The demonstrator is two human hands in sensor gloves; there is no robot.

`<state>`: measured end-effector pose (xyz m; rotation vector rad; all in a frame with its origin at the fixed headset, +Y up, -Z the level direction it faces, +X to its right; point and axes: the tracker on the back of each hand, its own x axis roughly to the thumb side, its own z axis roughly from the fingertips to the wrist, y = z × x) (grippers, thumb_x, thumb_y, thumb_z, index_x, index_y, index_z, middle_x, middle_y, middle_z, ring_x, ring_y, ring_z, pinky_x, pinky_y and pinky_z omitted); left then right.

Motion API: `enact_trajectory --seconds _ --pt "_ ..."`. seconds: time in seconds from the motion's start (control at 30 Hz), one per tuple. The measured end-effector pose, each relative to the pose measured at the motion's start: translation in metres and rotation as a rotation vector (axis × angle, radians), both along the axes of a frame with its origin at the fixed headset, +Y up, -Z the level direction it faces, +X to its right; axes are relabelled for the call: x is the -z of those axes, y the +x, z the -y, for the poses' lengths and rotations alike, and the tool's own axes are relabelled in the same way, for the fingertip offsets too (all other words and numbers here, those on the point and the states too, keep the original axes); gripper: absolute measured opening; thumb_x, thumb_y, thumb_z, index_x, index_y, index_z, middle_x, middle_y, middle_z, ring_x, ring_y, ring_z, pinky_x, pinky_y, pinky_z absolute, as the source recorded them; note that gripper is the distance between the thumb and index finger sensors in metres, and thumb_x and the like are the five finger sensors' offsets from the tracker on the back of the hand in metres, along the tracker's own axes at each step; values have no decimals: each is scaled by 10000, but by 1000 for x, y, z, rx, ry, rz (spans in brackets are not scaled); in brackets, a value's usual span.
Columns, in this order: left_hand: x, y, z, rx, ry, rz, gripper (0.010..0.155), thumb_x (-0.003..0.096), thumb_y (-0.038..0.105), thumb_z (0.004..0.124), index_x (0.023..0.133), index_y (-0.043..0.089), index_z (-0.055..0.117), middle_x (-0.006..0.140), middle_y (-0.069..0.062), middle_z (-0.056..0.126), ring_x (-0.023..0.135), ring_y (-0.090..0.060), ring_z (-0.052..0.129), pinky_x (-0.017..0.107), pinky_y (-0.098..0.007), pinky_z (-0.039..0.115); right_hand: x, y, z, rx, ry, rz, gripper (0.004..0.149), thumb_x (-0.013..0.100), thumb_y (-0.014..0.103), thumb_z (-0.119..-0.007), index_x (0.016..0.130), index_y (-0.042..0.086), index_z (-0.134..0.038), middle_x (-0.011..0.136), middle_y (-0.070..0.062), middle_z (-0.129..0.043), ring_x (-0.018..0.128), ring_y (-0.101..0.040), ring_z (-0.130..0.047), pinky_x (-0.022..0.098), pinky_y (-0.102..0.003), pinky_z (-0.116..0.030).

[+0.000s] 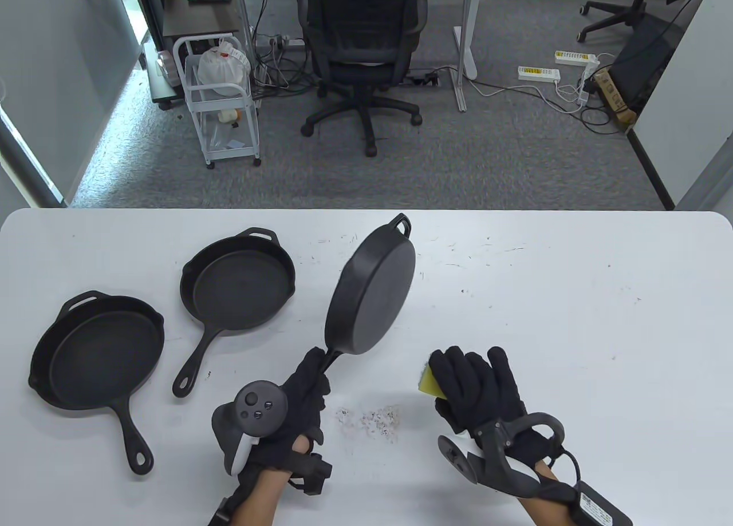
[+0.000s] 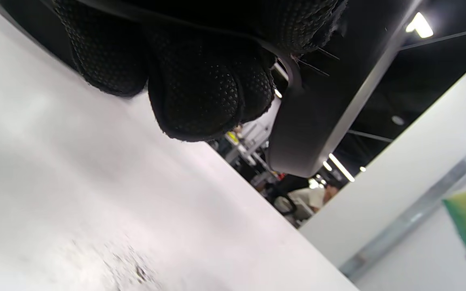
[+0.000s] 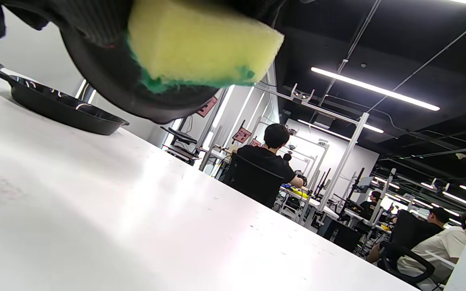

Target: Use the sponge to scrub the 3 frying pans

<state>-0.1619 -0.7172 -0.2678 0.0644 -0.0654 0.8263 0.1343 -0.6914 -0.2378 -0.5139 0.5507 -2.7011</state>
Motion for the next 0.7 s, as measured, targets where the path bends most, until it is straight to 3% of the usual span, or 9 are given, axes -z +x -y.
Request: enact_trajectory --seconds 0.2,0.4,0.5,0.7 --pt "3 6 7 -114 -68 105 590 523 373 708 1084 203 770 705 -18 1095 432 -173 1132 536 -508 908 0 -16 4 -7 27 -41 777 429 517 -763 1061 254 -396 1108 -28 -628 949 -269 -815 761 -575 -509" --pt "1 21 5 -22 -70 235 589 523 366 717 1076 177 789 721 -21 1074 473 -193 1107 566 -525 874 2 -36 1 28 84 -81 761 438 509 -737 1059 263 -373 1117 -19 -601 970 -253 -798 758 -550 -544" --pt "0 28 4 109 -34 266 585 515 378 744 1062 183 810 712 -3 1079 467 -180 1107 572 -519 875 7 -42 -13 67 138 -89 754 446 503 -709 1060 265 -342 1130 -15 -566 999 -261 -763 762 -553 -528" --pt "1 29 4 111 -23 322 571 492 402 832 1023 195 866 677 -1 1098 440 -181 1102 576 -519 874 37 -29 -45 148 129 27 751 453 487 -696 1059 266 -313 1143 -18 -526 1024 -274 -726 765 -557 -517"
